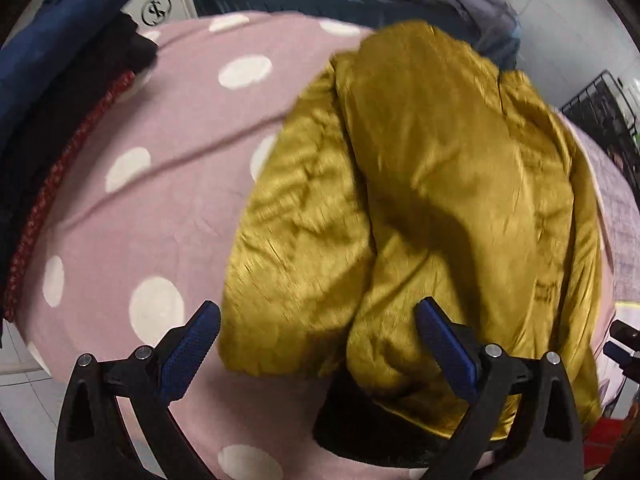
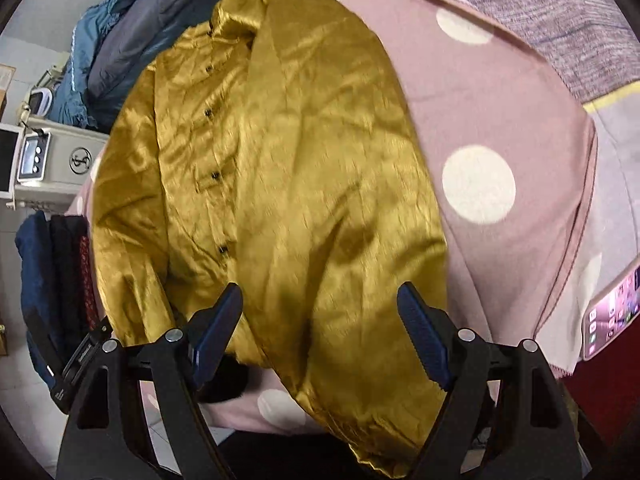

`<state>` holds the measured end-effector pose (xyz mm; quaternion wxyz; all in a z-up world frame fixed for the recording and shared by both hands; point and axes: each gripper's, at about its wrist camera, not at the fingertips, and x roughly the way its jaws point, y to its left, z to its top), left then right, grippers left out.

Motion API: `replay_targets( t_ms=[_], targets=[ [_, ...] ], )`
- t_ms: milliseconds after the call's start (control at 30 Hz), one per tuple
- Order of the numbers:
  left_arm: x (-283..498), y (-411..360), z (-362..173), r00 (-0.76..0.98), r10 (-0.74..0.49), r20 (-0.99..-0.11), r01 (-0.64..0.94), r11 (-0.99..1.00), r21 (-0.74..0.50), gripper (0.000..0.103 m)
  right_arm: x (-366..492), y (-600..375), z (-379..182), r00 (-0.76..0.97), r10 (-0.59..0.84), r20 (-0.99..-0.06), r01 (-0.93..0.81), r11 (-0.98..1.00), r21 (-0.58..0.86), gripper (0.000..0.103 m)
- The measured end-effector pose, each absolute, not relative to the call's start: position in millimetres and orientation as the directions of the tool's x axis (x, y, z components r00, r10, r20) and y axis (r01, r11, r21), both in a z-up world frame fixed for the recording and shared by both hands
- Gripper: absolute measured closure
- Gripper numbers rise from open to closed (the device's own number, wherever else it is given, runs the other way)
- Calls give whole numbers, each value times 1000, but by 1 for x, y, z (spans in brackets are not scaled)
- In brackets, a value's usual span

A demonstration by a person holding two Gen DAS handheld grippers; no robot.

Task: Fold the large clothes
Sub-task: 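Lay the gold jacket flat on the table and open both tools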

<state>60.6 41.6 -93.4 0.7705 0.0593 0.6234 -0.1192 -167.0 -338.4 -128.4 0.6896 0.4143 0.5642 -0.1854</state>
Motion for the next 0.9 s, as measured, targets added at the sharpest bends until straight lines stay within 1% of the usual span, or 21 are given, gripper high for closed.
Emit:
replay_targets(
  t_ms=[67,167,233,333,400,433,500,533,567,633,700,733,767,800,833,867,900],
  targets=[
    [53,36,-109,153,-102,-983,262,963,-59,6,-176,-331,-137,260,221,-940,734,588,341,24],
    [47,34,-107,125,-161,-979,237,963,-128,6,-192,-325,-143,242,229,-943,752,570,331,24],
    [46,30,-94,134,-208,-969,237,956,-172,7,-200,-324,-143,242,224,-944,763,557,328,24],
    [42,25,-65,196,-274,-942,253,942,-221,6,-210,-325,-137,248,204,-947,776,544,320,24],
    [37,16,-49,219,-322,-921,301,920,-250,6,-216,-325,-134,253,190,-949,782,537,316,24],
    [35,9,-48,216,-322,-922,330,913,-241,6,-219,-326,-133,254,185,-949,787,531,314,24],
    [30,-11,-61,167,-257,-952,405,898,-172,6,-223,-325,-134,253,191,-948,794,519,317,24],
    [27,-24,-77,118,-184,-976,454,884,-112,6,-224,-324,-135,253,191,-948,797,514,317,24],
    [24,-30,-91,81,-136,-987,484,871,-80,6,-225,-323,-136,253,192,-948,799,511,316,24],
    [19,-40,-115,28,-90,-996,517,854,-62,11,-226,-321,-136,250,192,-949,800,511,315,24],
    [21,-37,-120,21,-100,-995,506,859,-76,33,-226,-319,-136,249,187,-950,801,512,311,24],
    [24,-34,-118,25,-111,-994,497,864,-84,40,-227,-318,-136,249,186,-951,802,510,310,24],
    [29,-29,-115,32,-122,-992,488,868,-91,58,-228,-319,-136,249,185,-951,805,506,310,24],
    [37,-21,-109,36,-139,-990,476,873,-105,71,-229,-319,-136,248,186,-951,808,502,309,24],
    [44,-13,-104,39,-150,-988,462,880,-116,75,-229,-319,-138,245,187,-951,811,498,307,24],
    [54,-1,-96,53,-162,-985,434,893,-123,82,-229,-319,-138,240,188,-952,814,495,303,24],
    [65,12,-88,80,-164,-983,407,906,-118,86,-229,-319,-139,238,189,-953,814,496,302,24]
  ],
)
